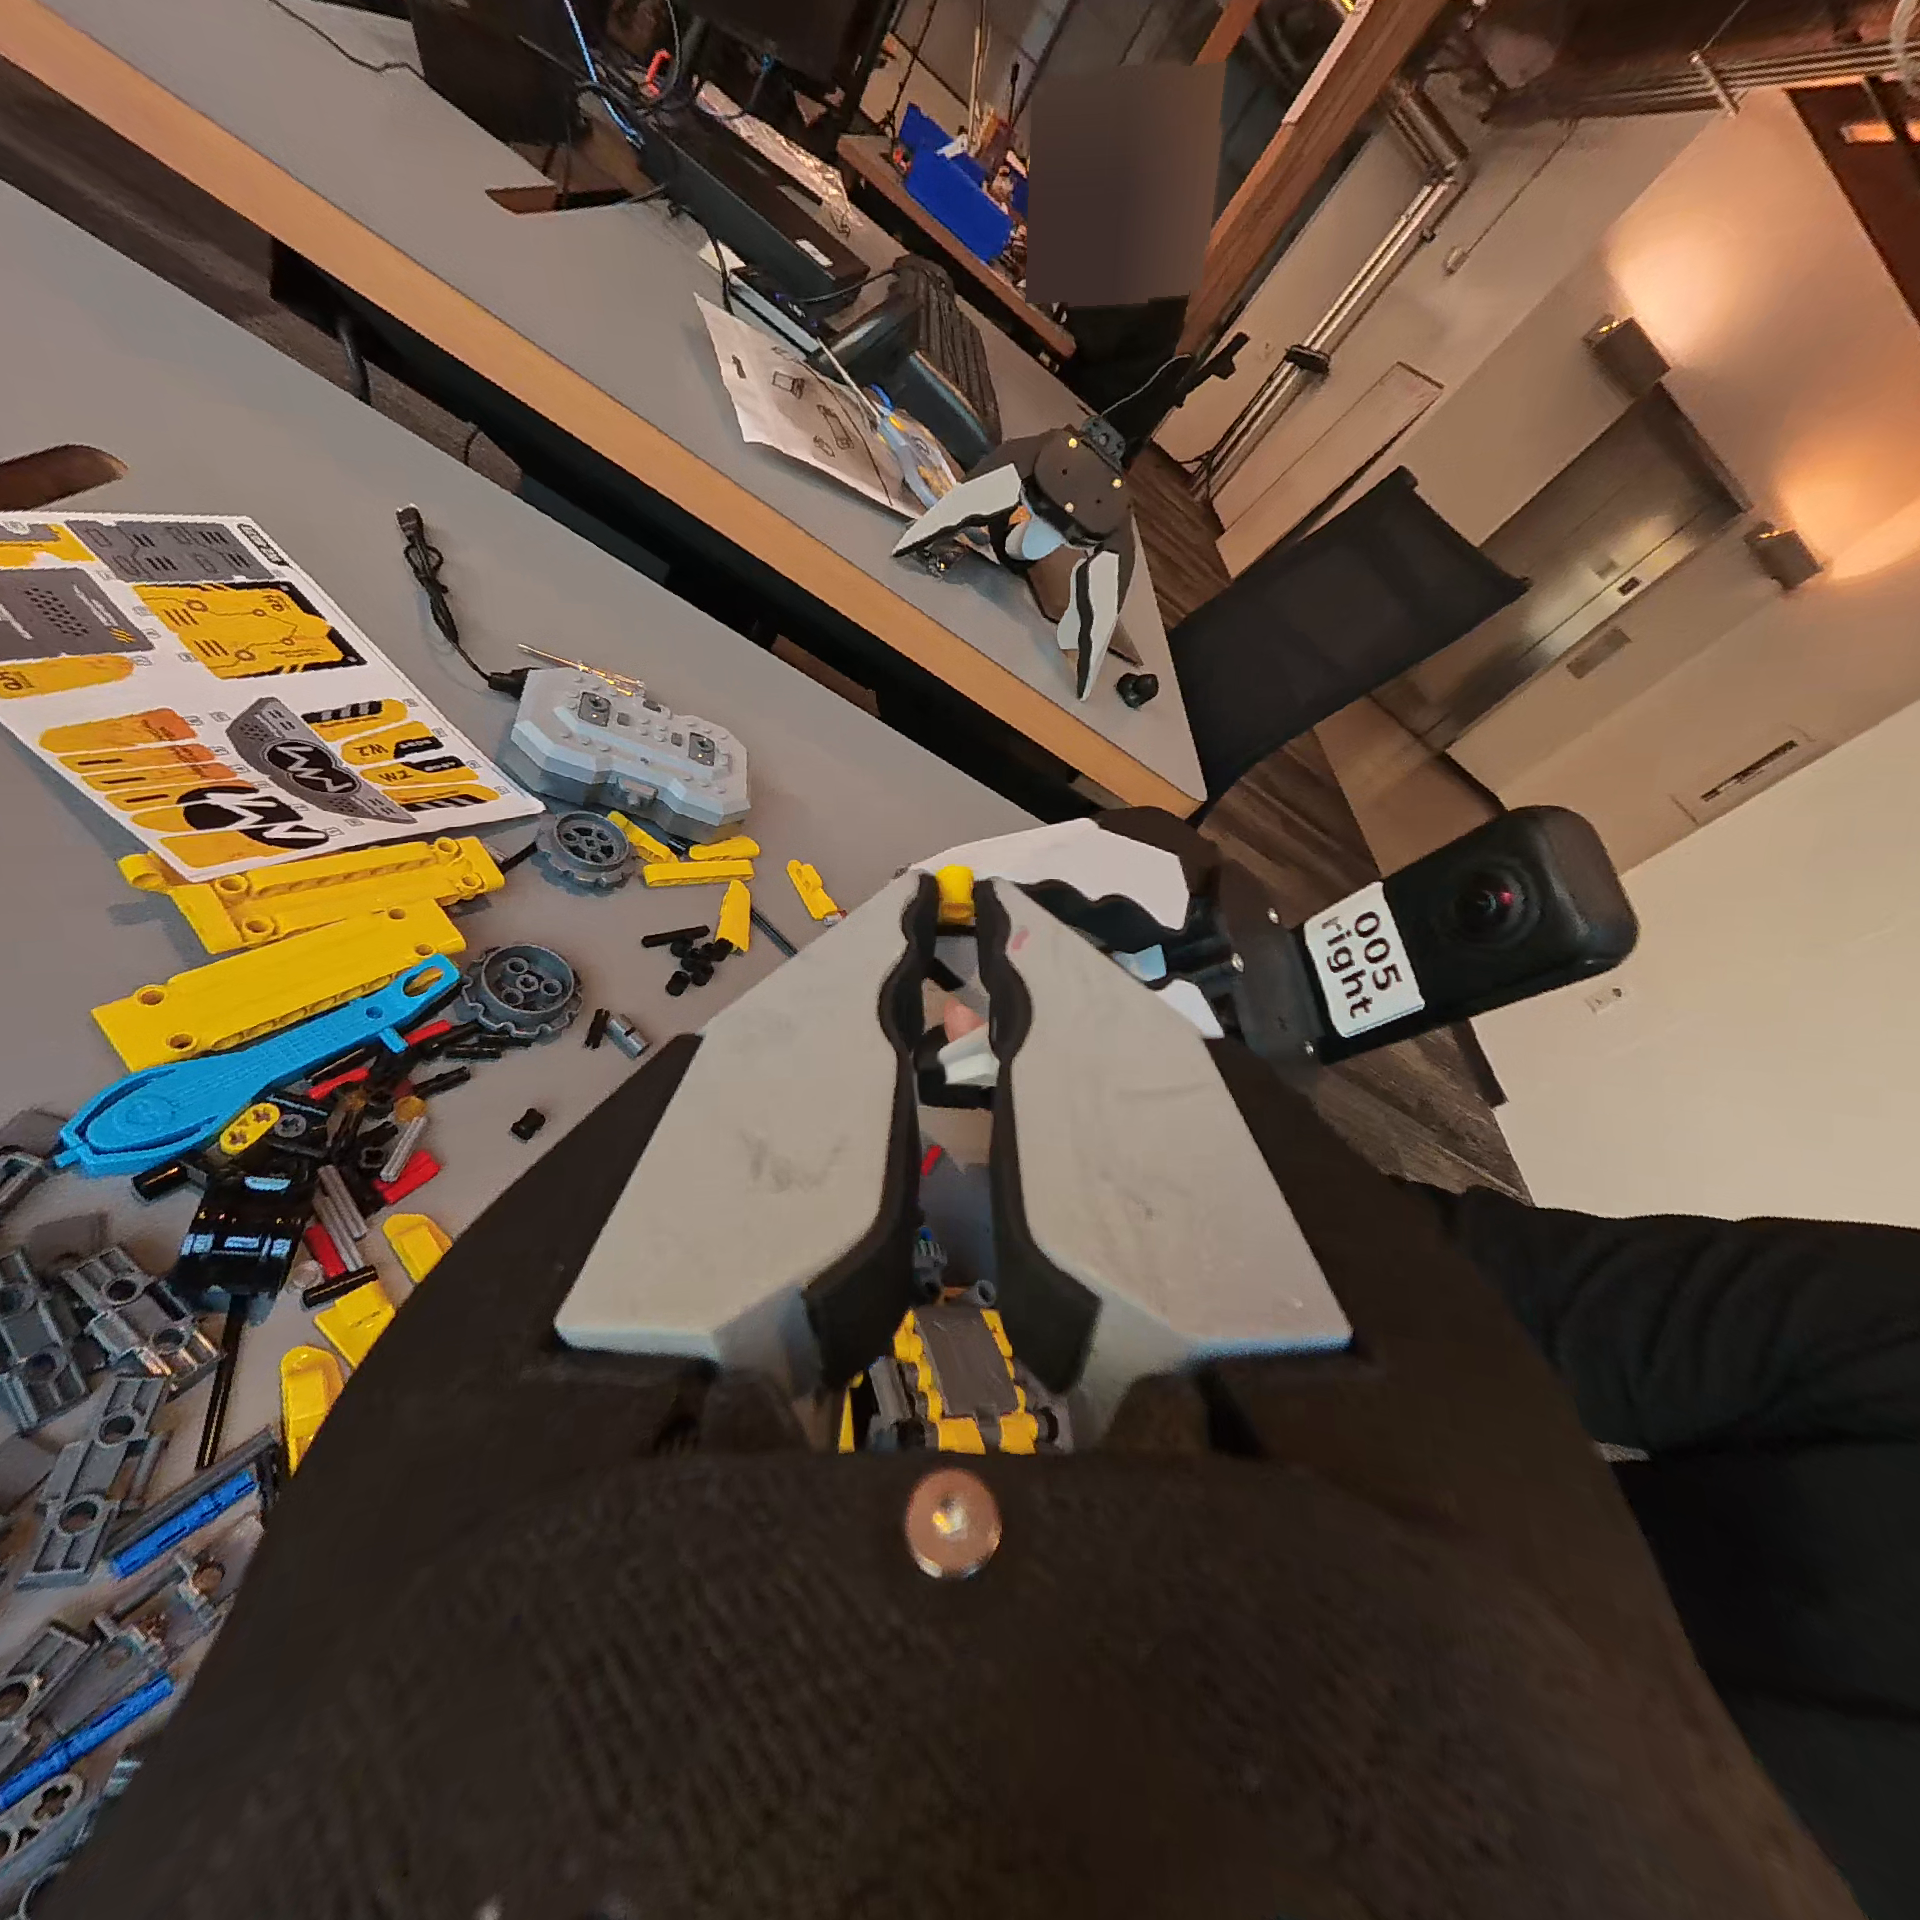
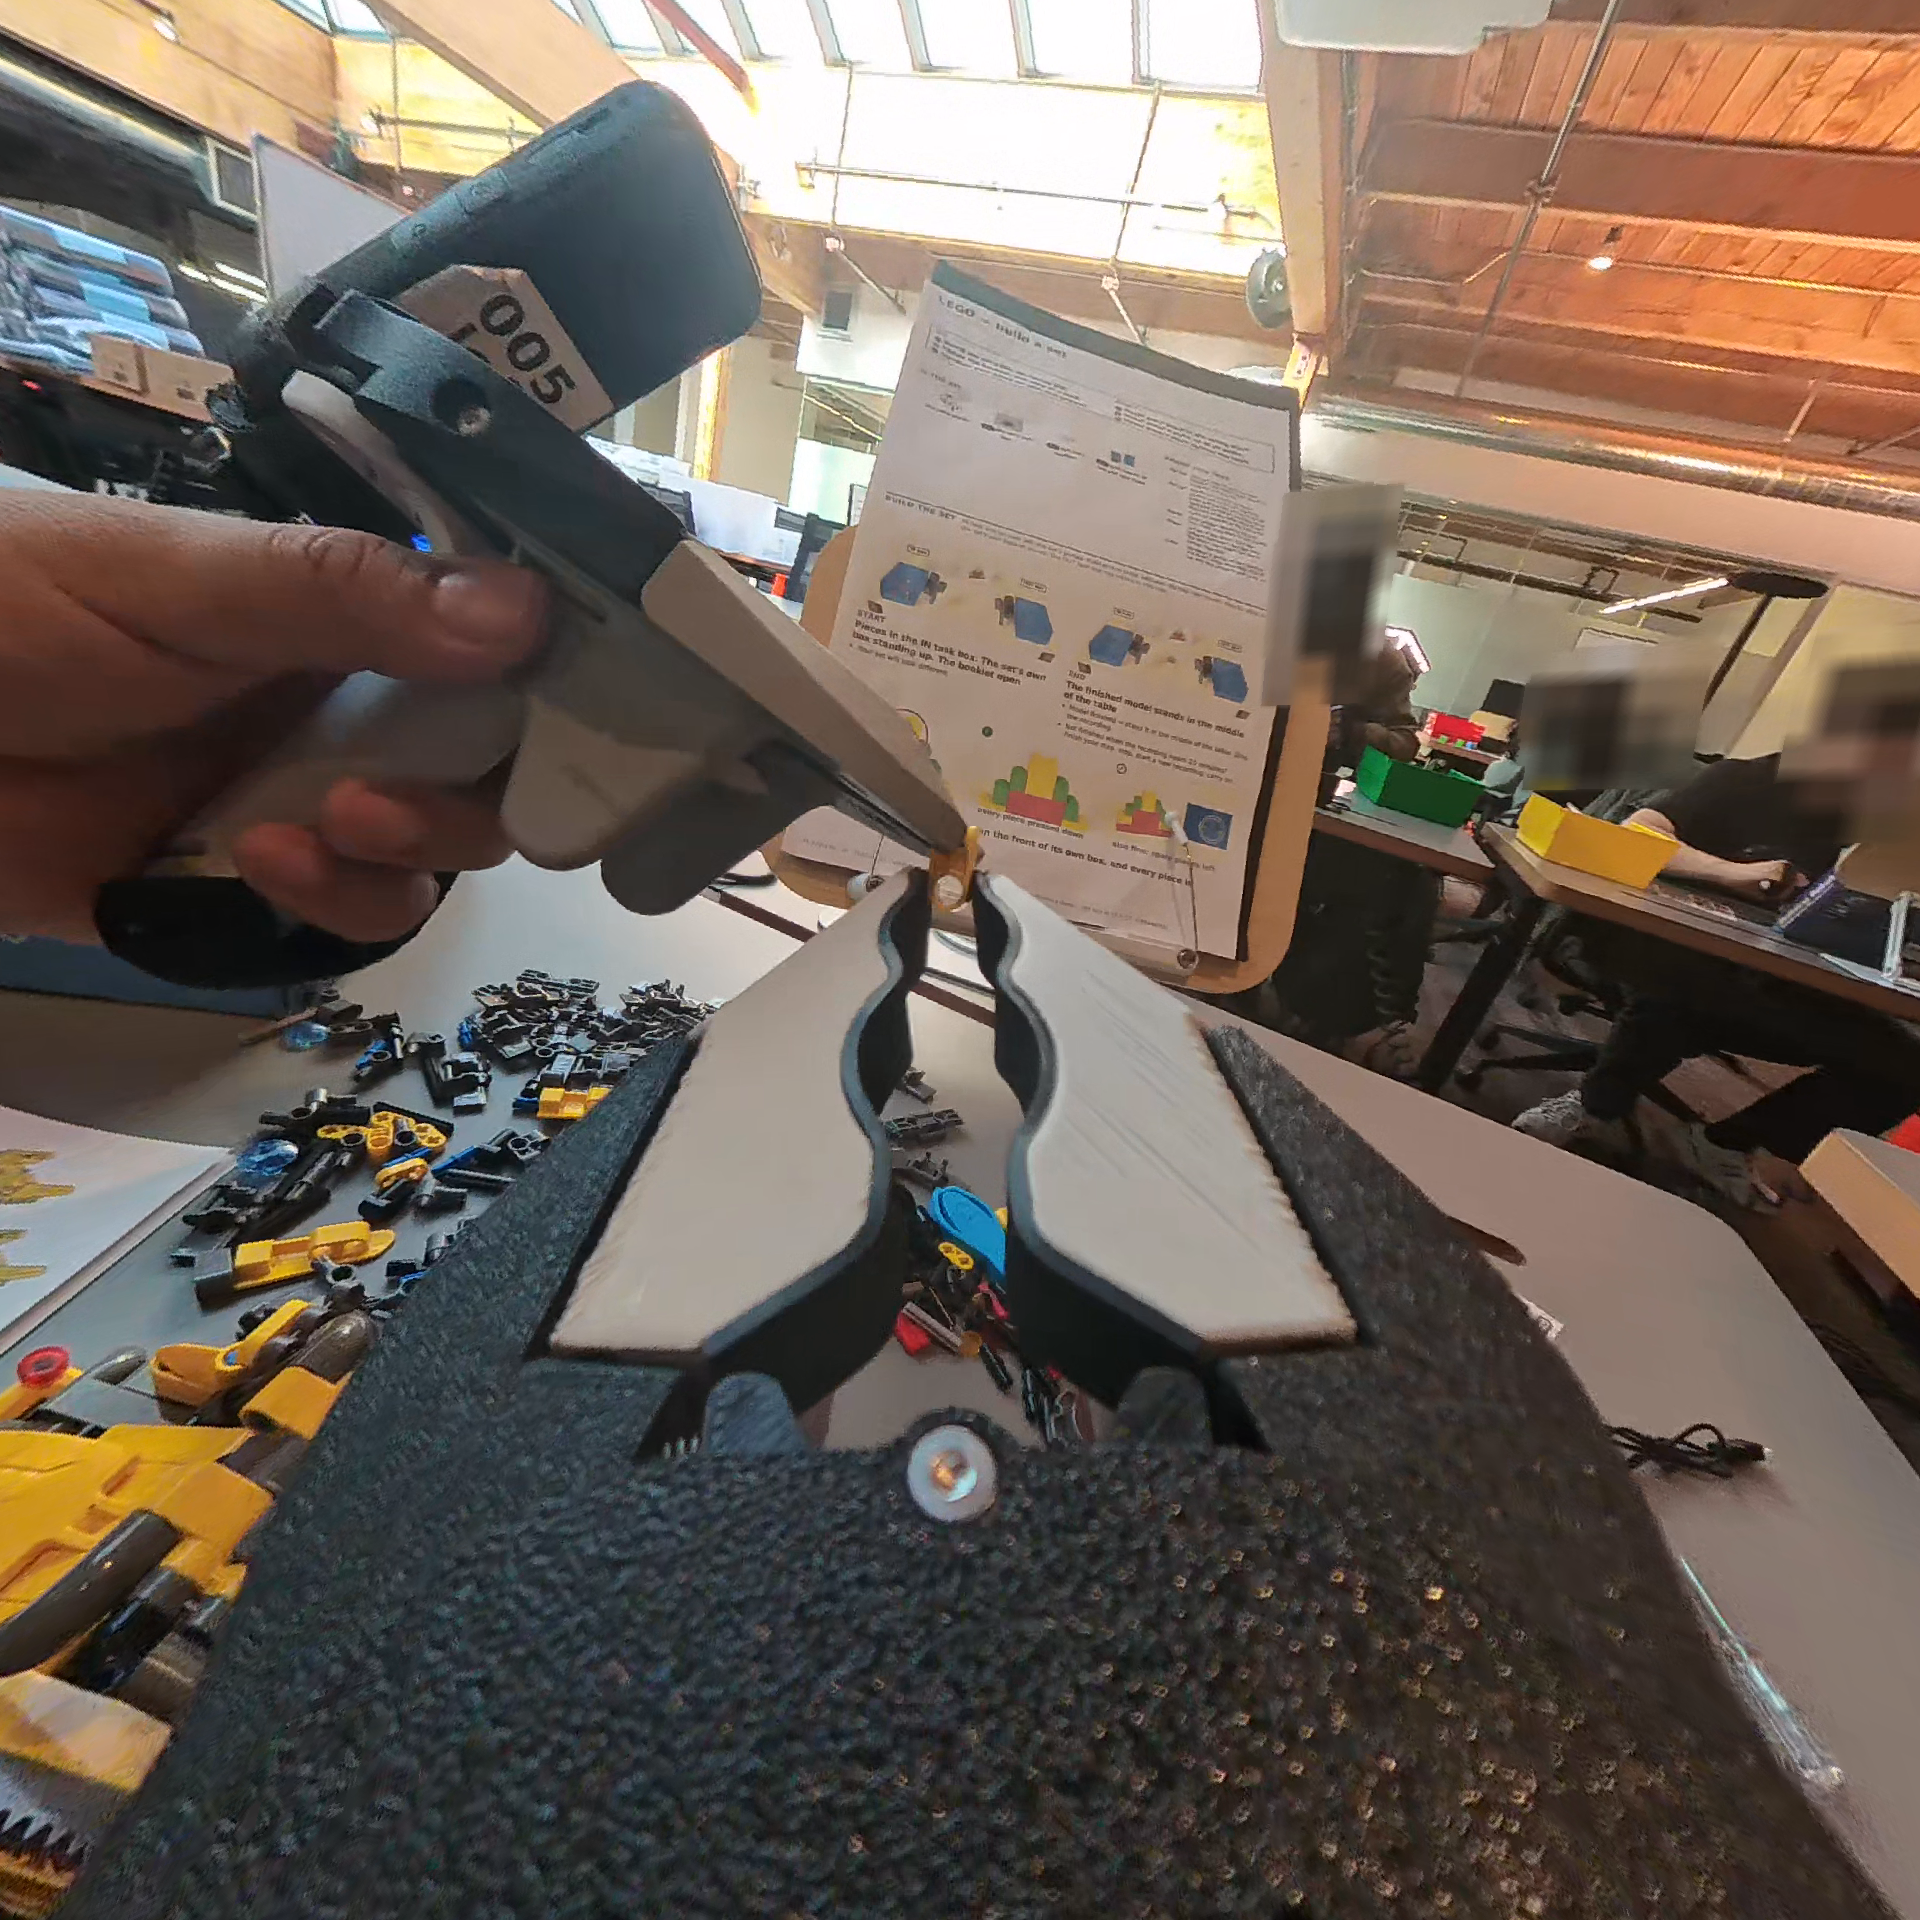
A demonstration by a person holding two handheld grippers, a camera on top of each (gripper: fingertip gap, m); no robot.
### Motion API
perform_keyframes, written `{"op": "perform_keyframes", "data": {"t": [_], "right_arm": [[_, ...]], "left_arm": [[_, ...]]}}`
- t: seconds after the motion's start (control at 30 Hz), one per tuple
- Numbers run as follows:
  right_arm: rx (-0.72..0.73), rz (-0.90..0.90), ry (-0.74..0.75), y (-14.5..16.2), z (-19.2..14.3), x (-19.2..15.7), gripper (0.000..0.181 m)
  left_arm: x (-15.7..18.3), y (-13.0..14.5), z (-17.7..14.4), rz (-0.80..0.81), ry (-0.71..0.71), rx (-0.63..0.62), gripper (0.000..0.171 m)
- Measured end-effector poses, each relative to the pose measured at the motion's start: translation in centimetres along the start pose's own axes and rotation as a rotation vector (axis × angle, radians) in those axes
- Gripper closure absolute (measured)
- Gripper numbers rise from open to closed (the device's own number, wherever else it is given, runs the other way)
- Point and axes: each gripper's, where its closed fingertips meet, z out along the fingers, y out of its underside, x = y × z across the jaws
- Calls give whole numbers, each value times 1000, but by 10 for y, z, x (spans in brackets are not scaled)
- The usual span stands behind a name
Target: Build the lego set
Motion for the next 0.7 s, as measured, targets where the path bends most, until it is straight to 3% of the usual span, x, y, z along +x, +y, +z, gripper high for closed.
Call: {"op": "perform_keyframes", "data": {"t": [0.13, 0.27, 0.4, 0.47, 0.57, 0.7], "right_arm": [[-55, -47, 5, 9, 3, -2, 174], [-114, -118, -8, 18, 4, 3, 174], [-198, -102, -6, 24, -25, 27, 174], [-315, -42, -91, 39, -50, 28, 174], [-629, 24, -244, 88, -100, 21, 174], [-886, 110, -352, 136, -149, 3, 174]], "left_arm": [[-11, 5, -2, 11, -76, -40, 166], [-28, 3, -20, 99, -282, -92, 156], [-25, -4, -45, 182, -384, -110, 151], [-14, -8, -56, 199, -377, -107, 152], [3, -16, -67, 244, -366, -79, 152], [18, -18, -68, 301, -366, -78, 153]]}}
